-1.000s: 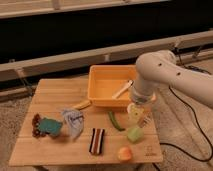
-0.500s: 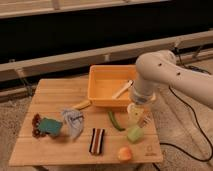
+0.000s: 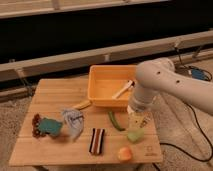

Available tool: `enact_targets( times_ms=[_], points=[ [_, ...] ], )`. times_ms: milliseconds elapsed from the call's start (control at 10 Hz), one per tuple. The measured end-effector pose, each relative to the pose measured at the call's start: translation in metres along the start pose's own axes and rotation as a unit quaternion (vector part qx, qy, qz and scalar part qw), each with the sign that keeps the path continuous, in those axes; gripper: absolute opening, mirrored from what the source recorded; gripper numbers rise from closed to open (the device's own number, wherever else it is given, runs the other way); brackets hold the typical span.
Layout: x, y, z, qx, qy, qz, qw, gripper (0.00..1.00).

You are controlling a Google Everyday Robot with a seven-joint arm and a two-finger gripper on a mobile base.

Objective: Place apple in plastic cup

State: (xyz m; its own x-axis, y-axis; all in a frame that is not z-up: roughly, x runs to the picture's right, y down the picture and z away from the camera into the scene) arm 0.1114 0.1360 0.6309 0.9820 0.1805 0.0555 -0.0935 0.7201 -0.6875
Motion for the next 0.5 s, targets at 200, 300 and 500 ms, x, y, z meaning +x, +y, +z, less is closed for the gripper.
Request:
enact_targets(
  times_ms=[200, 300, 500],
  points=[
    [0.004, 0.026, 0.018, -0.007, 0.002, -0.009, 0.9999, 0.80],
    [0.009, 0.036, 0.034, -0.011, 0.004, -0.018, 0.9998, 0.80],
    [0.013, 0.051, 0.065, -0.024, 0.005, -0.033, 0.9991, 0.80]
  ],
)
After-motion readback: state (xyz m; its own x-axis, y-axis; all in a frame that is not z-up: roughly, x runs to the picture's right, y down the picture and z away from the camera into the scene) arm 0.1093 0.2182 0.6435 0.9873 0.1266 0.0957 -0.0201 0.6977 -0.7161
